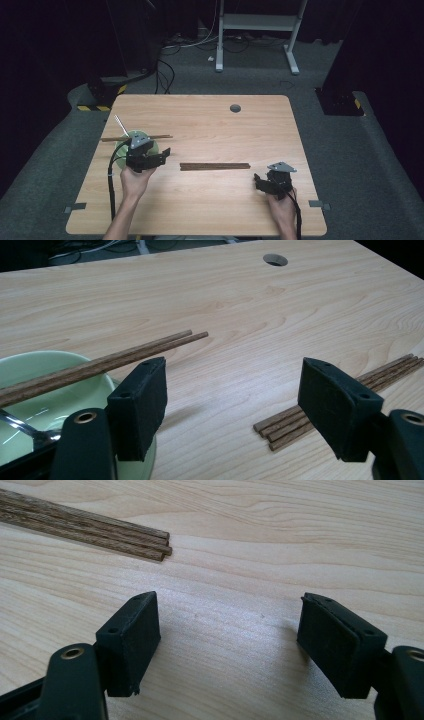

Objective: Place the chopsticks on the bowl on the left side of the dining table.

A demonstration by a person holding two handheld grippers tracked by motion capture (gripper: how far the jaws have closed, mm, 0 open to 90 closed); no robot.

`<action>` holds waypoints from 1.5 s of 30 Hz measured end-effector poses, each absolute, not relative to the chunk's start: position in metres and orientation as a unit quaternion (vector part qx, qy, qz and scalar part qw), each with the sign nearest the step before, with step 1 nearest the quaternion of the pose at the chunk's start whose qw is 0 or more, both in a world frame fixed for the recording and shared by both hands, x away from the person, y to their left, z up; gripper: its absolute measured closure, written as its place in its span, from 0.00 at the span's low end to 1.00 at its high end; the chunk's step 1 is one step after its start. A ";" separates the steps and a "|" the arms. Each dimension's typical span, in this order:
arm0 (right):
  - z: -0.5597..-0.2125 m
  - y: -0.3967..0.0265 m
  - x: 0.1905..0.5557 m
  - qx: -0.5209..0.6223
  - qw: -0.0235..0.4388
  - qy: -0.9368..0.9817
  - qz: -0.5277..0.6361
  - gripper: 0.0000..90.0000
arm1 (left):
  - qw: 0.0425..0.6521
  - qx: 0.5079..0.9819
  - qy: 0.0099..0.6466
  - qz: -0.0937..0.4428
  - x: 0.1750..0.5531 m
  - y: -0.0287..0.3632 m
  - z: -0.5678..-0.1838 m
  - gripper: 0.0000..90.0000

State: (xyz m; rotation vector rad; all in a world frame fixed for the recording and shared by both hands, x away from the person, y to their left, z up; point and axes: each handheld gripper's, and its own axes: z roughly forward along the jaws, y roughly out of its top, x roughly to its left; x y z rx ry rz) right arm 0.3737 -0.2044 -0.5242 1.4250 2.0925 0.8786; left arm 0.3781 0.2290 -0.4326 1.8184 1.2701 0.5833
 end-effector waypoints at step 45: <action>-0.524 -0.204 0.374 0.517 0.229 0.760 0.320 0.27 | 0.392 0.737 0.507 0.214 0.350 0.226 -0.502 0.33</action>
